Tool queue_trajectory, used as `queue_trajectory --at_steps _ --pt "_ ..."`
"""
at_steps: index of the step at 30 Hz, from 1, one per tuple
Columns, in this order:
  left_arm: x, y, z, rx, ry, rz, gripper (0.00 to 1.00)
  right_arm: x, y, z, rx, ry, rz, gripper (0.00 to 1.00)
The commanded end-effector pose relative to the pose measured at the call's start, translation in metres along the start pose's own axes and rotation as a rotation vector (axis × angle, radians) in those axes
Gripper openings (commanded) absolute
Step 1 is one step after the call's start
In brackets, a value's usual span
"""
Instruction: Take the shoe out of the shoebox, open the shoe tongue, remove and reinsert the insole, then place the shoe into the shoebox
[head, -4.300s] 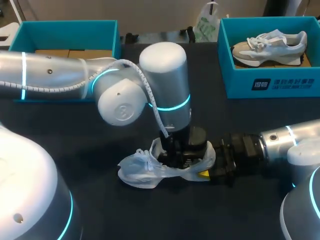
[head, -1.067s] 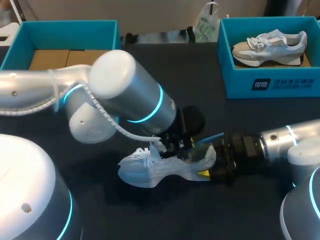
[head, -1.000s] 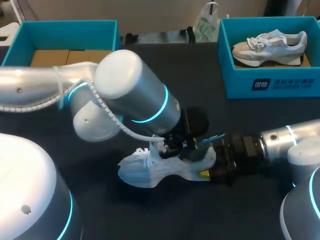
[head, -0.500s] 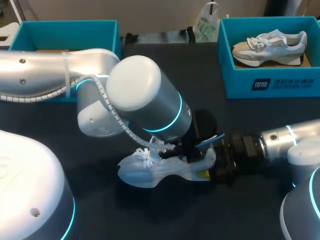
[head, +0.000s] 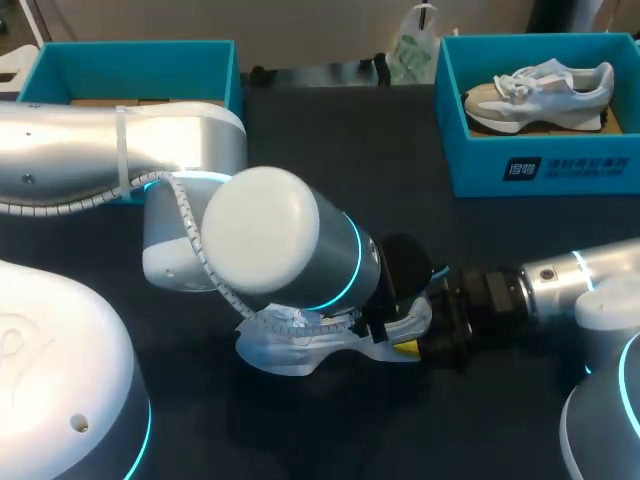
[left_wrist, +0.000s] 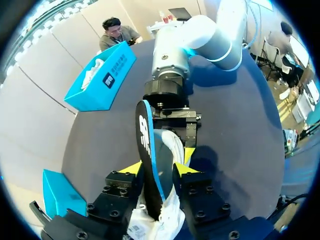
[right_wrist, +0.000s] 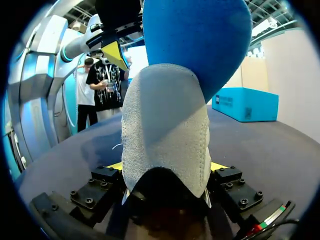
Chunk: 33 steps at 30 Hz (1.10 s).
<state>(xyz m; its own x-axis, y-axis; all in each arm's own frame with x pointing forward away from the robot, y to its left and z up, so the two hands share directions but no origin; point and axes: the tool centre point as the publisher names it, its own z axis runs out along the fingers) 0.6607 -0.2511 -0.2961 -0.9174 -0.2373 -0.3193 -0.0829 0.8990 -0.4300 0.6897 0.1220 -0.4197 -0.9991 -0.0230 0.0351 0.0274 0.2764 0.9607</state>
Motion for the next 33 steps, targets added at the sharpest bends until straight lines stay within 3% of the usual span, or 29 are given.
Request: queue_trajectory --at_steps 1,6,13,15,21,22,23,24,25,27,33 --pt "0.004 0.000 -0.002 0.007 -0.050 -0.020 0.31 0.000 -0.001 0.001 0.003 -0.001 0.001 0.00" --pt "-0.001 0.000 0.005 -0.006 -0.052 -0.044 0.24 0.000 -0.001 0.001 0.003 -0.001 0.001 0.00" --pt "0.001 0.002 0.006 -0.010 -0.050 -0.054 0.21 0.000 -0.001 0.001 0.003 -0.001 0.001 0.00" --pt "0.003 0.002 0.003 -0.006 -0.061 -0.056 0.24 0.000 -0.001 0.001 0.003 -0.001 0.001 0.00" --pt "0.004 0.004 0.003 -0.006 -0.087 -0.075 0.45 0.000 -0.001 0.001 0.003 -0.001 0.001 0.00" --pt "0.005 0.004 0.004 -0.006 -0.087 -0.077 0.56 0.000 -0.001 0.001 0.003 -0.001 0.001 0.00" --pt "0.005 0.005 0.004 -0.003 -0.087 -0.078 0.78 0.000 -0.001 0.001 0.003 -0.001 0.001 0.00" --pt "0.005 0.006 0.005 -0.002 -0.087 -0.079 0.80 0.000 -0.001 0.001 0.003 -0.001 0.001 0.00" --pt "0.005 0.006 0.006 0.000 -0.090 -0.083 0.79 0.000 -0.001 0.001 0.003 -0.001 0.001 0.00" --pt "0.005 0.007 0.009 0.002 -0.093 -0.090 0.69 0.000 -0.001 0.001 0.003 -0.001 0.001 0.00" --pt "0.006 0.008 0.019 -0.013 -0.122 -0.099 0.58 0.000 -0.001 0.001 0.003 -0.001 0.001 0.00"
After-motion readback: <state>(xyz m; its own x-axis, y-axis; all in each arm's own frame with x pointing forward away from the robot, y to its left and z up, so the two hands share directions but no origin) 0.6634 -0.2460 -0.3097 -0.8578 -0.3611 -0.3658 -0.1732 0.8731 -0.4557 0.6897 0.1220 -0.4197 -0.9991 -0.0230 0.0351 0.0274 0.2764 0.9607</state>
